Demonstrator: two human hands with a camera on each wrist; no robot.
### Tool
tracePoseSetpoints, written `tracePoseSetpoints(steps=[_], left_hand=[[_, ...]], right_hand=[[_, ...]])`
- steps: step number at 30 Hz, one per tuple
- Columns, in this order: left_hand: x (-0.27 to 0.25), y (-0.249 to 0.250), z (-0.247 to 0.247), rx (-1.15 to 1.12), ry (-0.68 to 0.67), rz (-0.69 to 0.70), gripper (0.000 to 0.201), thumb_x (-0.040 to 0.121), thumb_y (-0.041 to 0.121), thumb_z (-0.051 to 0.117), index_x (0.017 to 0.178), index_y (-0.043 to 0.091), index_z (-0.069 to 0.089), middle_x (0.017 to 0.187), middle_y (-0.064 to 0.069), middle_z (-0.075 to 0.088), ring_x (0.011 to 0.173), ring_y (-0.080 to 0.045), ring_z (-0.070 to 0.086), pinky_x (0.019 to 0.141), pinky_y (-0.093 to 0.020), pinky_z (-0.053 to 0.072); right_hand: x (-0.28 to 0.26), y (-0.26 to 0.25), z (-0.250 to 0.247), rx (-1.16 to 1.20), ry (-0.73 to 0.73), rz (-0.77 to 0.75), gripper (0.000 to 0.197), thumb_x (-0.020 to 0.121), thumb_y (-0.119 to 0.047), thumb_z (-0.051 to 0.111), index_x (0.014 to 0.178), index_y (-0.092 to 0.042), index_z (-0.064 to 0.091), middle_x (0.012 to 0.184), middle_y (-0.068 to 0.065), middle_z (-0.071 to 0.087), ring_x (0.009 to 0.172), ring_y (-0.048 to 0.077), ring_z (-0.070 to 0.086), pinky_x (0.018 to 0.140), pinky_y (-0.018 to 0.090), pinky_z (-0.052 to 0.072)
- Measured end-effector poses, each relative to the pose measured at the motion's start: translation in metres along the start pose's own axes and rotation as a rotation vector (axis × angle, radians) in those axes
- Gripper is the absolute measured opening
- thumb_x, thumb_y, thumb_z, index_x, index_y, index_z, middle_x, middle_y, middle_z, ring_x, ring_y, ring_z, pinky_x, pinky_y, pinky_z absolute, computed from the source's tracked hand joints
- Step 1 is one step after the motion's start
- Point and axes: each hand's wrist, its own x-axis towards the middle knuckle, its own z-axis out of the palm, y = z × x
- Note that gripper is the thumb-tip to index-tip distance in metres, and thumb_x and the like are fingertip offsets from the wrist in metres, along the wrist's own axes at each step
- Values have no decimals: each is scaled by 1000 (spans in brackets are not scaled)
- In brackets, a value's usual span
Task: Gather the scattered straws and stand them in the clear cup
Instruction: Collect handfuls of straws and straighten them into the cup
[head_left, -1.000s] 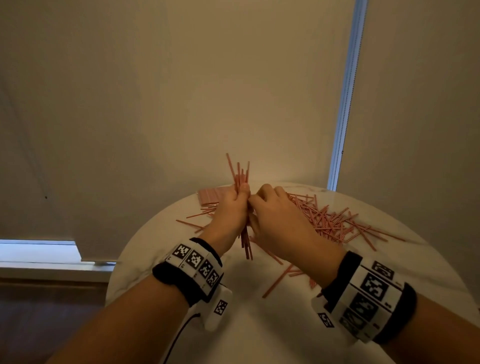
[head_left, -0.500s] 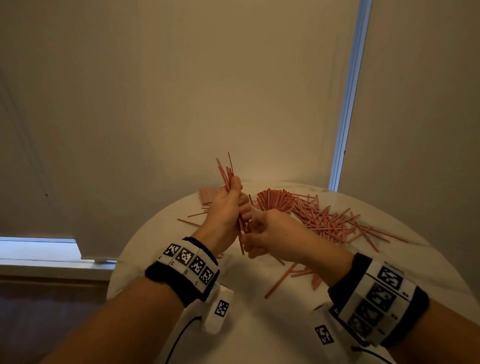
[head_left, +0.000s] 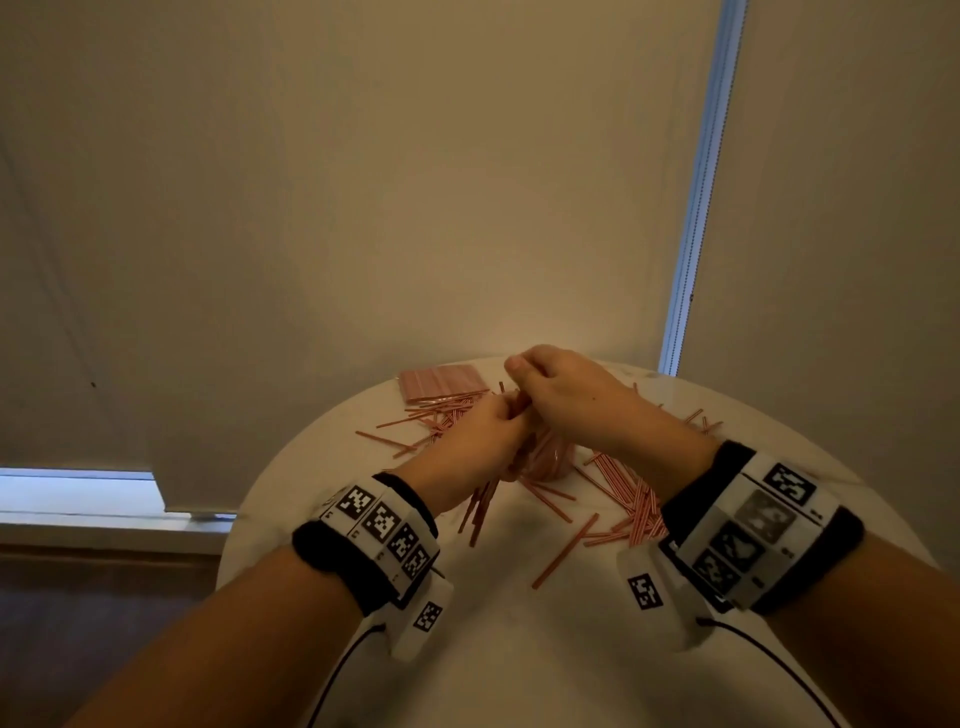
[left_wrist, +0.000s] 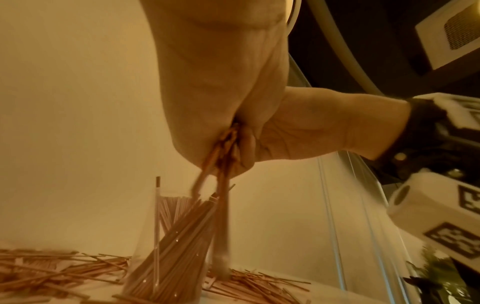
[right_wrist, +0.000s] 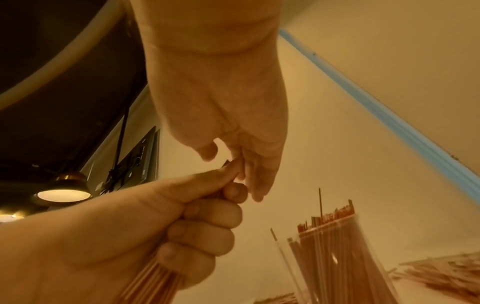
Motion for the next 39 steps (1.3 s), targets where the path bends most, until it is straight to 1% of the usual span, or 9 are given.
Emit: tracePoseSetpoints(steps=[3, 6, 8, 13, 17, 26, 32, 35, 39], left_hand=[[4, 7, -8, -230, 212, 37, 34, 105, 50, 48, 91, 19, 55, 61, 8, 44, 51, -9, 39, 46, -21, 34], [8, 14, -20, -582, 421, 90, 32, 104, 45, 50, 91, 16, 49, 63, 7, 40, 49, -6, 36, 44, -20, 33], [11, 16, -23, -710, 475, 135, 33, 104, 43, 51, 89, 15, 46, 61, 7, 40, 47, -6, 36, 43, -19, 36], [17, 13, -7, -776, 518, 87, 31, 108, 40, 46, 88, 17, 43, 61, 3, 38, 50, -10, 36, 46, -25, 37], [23, 12, 0, -857, 564, 85, 27, 110, 39, 40, 100, 14, 41, 62, 1, 46, 52, -13, 47, 50, -29, 45], [40, 10, 7, -656, 420, 29, 29, 104, 38, 56, 100, 10, 61, 82, -2, 72, 76, -15, 68, 74, -31, 53], [71, 6, -20, -263, 479, -63, 97, 69, 74, 76, 141, 13, 52, 137, -8, 59, 121, -21, 57, 109, -44, 45], [83, -6, -30, 76, 276, -95, 132, 53, 82, 82, 158, 22, 29, 155, -6, 44, 135, -23, 48, 110, -40, 41], [94, -15, -28, 282, -14, -182, 162, 39, 71, 94, 163, 20, 3, 165, -13, 31, 147, -30, 36, 122, -49, 32]], right_hand=[[-7, 1, -3, -22, 54, 46, 33, 102, -41, 44, 126, -21, 56, 109, -3, 64, 96, 13, 61, 70, 27, 46], [-20, 4, 5, -113, -385, 121, 46, 95, -29, 63, 136, -12, 50, 117, 6, 67, 94, 16, 69, 80, 30, 57], [-27, 3, 12, 0, -538, 166, 61, 88, -19, 73, 142, -9, 44, 117, 10, 68, 91, 16, 72, 85, 31, 59], [-21, -2, 11, 341, -376, 122, 17, 86, -8, 70, 101, -1, 69, 86, 8, 77, 73, 12, 73, 58, 15, 52], [-18, -3, 13, 313, -328, 132, 21, 94, -28, 59, 96, -8, 67, 62, -5, 65, 51, 3, 58, 52, 18, 47], [-7, 13, 0, -78, -269, 39, 18, 106, -32, 40, 106, -24, 56, 78, -3, 59, 65, 10, 54, 58, 28, 46], [22, 41, -56, -516, -229, 94, 21, 107, -28, 36, 116, -18, 52, 86, 0, 56, 75, 15, 53, 62, 30, 44], [37, 48, -70, -775, -314, 125, 21, 104, -17, 38, 120, -15, 52, 84, -2, 52, 73, 13, 50, 58, 24, 38], [55, 45, -68, -966, -424, 122, 22, 102, -15, 43, 113, -11, 63, 92, 2, 62, 85, 21, 61, 77, 32, 53]])
